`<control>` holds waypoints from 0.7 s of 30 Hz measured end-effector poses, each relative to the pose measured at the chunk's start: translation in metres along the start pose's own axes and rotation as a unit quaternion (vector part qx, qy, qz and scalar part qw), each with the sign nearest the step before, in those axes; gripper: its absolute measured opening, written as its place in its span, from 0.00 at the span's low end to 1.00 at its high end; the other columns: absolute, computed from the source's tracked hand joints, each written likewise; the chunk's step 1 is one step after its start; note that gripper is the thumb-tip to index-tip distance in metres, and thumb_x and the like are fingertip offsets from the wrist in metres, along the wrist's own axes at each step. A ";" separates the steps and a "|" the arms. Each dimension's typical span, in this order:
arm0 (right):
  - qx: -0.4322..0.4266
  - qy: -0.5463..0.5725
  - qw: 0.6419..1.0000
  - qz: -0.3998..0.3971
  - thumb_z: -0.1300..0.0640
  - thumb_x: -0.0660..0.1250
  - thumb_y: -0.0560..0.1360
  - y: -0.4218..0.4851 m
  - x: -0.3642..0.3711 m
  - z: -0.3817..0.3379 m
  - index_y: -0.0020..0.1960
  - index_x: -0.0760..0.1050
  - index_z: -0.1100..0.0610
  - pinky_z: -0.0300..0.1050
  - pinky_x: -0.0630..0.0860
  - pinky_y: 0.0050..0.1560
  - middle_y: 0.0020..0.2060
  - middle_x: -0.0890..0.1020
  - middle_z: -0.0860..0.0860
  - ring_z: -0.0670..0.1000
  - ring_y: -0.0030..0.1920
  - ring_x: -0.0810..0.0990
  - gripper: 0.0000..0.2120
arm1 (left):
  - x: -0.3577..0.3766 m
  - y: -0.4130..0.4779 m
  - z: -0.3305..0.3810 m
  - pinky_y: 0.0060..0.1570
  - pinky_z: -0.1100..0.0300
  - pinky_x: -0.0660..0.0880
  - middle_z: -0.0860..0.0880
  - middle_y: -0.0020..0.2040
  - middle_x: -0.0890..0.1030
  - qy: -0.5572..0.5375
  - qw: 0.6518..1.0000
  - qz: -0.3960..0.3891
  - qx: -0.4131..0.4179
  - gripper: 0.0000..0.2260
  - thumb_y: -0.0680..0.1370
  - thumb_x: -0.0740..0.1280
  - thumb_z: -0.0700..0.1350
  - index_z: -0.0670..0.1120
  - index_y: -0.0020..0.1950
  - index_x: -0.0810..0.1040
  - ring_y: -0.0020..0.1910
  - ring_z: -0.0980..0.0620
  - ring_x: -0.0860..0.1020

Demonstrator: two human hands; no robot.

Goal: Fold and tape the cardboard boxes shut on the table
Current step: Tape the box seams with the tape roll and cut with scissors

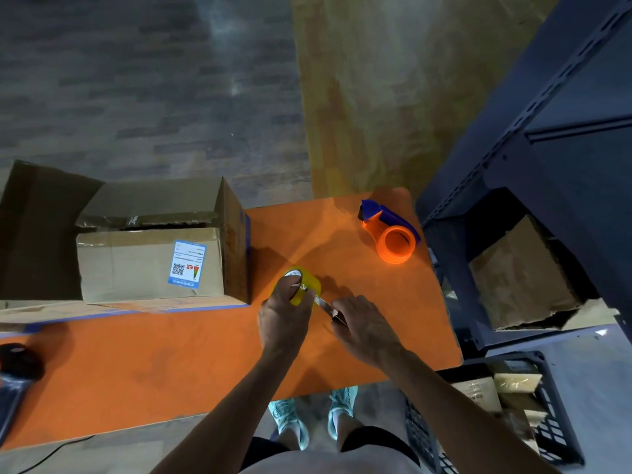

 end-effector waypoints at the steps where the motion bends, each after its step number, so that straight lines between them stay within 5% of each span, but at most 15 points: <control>1: 0.002 0.001 1.000 -0.002 0.51 0.64 0.80 -0.001 0.002 0.002 0.63 0.72 0.53 0.49 0.68 0.62 0.57 0.77 0.50 0.53 0.59 0.71 0.13 | 0.001 -0.002 0.006 0.44 0.52 0.77 0.49 0.50 0.86 0.020 0.999 0.012 0.022 0.12 0.74 0.76 0.47 0.50 0.57 0.82 0.50 0.41 0.83; 4: 0.026 0.005 1.000 -0.004 0.50 0.65 0.80 -0.007 0.005 0.009 0.68 0.70 0.52 0.46 0.67 0.62 0.61 0.75 0.49 0.51 0.62 0.71 0.17 | 0.003 -0.005 0.030 0.44 0.51 0.76 0.46 0.51 0.86 0.047 0.996 0.024 0.072 0.14 0.75 0.76 0.45 0.46 0.59 0.82 0.49 0.39 0.83; 8: 0.080 0.040 0.996 -0.011 0.53 0.62 0.81 -0.016 0.003 0.021 0.70 0.66 0.52 0.46 0.70 0.57 0.59 0.76 0.51 0.53 0.59 0.73 0.18 | 0.024 0.002 0.033 0.49 0.50 0.75 0.46 0.53 0.86 0.075 0.994 -0.068 0.027 0.21 0.77 0.73 0.52 0.51 0.69 0.76 0.52 0.39 0.82; 12: 0.119 0.133 0.984 -0.010 0.53 0.57 0.84 -0.023 -0.008 0.033 0.67 0.66 0.51 0.46 0.69 0.44 0.48 0.77 0.51 0.53 0.48 0.76 0.12 | 0.036 0.006 0.024 0.55 0.49 0.76 0.45 0.51 0.85 0.067 0.988 -0.123 -0.063 0.15 0.76 0.73 0.54 0.55 0.61 0.81 0.55 0.40 0.81; 16: 0.110 0.130 0.985 -0.038 0.60 0.60 0.83 -0.021 -0.011 0.045 0.70 0.73 0.52 0.46 0.70 0.53 0.55 0.74 0.52 0.51 0.53 0.73 0.16 | 0.048 0.006 0.007 0.54 0.47 0.80 0.41 0.53 0.85 0.010 0.970 -0.188 -0.156 0.13 0.77 0.72 0.56 0.49 0.55 0.83 0.54 0.39 0.82; 21: 0.133 0.124 0.983 -0.029 0.56 0.64 0.83 -0.015 -0.016 0.063 0.68 0.77 0.52 0.48 0.73 0.60 0.58 0.81 0.51 0.52 0.59 0.77 0.14 | 0.063 -0.001 0.004 0.62 0.54 0.74 0.45 0.70 0.76 -0.059 0.951 -0.220 -0.206 0.21 0.80 0.69 0.54 0.49 0.71 0.75 0.67 0.43 0.75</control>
Point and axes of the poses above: each hand's wrist, its own y-axis towards the middle knuckle, its own x-axis out of the palm, z = x × y, the point moved 10 cm from there along y, towards the middle knuckle
